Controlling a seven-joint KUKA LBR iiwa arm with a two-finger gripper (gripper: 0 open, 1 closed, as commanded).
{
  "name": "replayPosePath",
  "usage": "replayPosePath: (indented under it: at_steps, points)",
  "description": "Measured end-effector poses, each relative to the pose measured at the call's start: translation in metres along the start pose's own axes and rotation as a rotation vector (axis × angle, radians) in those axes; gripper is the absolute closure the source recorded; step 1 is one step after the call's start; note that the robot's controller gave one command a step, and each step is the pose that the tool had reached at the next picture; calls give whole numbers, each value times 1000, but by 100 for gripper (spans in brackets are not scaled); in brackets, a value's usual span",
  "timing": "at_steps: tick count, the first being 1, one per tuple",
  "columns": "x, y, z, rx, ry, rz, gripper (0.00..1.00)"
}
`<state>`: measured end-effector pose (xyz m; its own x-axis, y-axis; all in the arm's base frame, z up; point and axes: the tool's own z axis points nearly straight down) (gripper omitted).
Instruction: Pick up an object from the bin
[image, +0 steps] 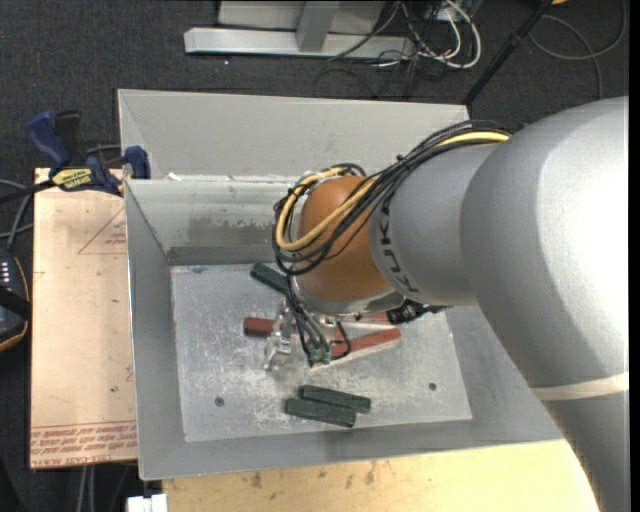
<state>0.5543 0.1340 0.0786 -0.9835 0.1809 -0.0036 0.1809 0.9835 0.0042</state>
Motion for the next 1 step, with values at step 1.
replayPosePath:
  at_steps: [1]
  points:
    - [4, -3, -93, 4, 7, -12, 0]
